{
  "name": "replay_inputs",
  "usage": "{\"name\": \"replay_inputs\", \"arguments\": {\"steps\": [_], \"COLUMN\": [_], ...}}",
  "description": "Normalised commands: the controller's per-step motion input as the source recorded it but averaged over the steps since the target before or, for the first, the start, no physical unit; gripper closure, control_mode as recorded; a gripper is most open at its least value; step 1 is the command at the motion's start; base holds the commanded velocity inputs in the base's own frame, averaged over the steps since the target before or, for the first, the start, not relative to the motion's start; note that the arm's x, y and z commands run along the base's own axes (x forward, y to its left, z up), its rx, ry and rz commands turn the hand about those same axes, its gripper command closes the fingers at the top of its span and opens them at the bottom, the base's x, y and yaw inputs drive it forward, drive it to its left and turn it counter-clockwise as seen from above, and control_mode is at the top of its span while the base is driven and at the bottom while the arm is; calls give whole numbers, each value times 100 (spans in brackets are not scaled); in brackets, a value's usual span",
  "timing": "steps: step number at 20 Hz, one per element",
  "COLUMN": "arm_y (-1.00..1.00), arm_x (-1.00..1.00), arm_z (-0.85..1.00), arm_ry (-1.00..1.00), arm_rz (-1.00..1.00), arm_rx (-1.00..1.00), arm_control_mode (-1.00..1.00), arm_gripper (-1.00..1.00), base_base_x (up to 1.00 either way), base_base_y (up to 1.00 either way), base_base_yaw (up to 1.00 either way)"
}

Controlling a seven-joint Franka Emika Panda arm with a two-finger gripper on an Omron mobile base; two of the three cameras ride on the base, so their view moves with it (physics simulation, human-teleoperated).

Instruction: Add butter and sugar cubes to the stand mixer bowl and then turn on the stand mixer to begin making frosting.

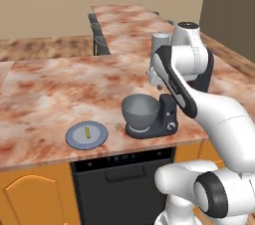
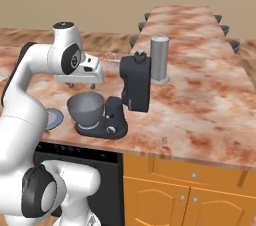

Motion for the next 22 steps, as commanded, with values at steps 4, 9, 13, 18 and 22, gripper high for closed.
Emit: {"name": "replay_inputs", "arguments": {"steps": [4,9,13,18,22], "arm_y": [0,0,-14,-49,-97], "arm_x": [0,0,0,0,0], "arm_z": [0,0,0,0,0], "arm_ry": [0,0,0,0,0], "arm_rz": [0,0,0,0,0], "arm_rx": [0,0,1,5,7], "arm_control_mode": [100,100,-100,-100,-100], "arm_gripper": [-100,-100,-100,-100,-100], "base_base_x": [-1,2,0,0,0], "base_base_y": [-54,-42,-17,0,0], "base_base_yaw": [-2,0,0,0,0]}}
